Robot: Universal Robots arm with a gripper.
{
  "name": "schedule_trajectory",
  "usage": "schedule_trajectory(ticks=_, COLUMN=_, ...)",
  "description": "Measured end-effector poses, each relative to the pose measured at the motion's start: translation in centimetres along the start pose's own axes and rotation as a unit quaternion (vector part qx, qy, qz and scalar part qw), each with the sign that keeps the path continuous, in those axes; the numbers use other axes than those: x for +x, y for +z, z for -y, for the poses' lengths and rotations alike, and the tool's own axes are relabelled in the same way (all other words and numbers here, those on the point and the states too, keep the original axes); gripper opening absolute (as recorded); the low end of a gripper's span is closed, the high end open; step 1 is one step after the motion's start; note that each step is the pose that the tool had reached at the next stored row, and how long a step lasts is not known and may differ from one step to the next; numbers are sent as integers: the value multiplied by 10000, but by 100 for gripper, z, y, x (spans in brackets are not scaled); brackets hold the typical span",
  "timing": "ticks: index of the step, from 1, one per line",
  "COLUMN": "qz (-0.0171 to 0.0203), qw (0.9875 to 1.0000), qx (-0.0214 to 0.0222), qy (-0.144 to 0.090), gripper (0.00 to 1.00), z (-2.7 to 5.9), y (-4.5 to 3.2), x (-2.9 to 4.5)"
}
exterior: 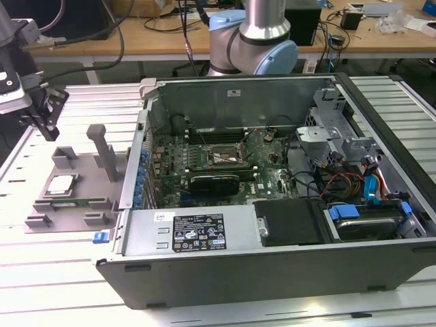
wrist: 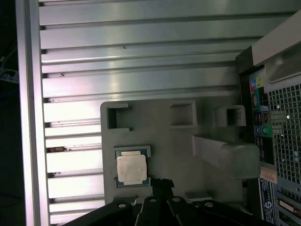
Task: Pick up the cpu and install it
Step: 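Pick up the cpu and move it towards the insertion slot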
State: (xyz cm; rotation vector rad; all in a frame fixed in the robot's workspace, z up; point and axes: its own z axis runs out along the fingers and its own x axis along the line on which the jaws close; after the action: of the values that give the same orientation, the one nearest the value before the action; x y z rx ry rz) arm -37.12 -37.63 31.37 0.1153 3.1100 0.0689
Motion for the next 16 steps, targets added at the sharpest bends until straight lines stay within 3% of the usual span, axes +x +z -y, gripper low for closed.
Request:
schedule_trajectory(ticks=4, qz=0, qw=10000, qx=0, qy=0, gripper=11, z=12, y=131, x=82)
schedule_trajectory(ticks=16, qz=-1, qw=10000, qx=0, qy=-4, gripper=11, z=79, y=314, x=188)
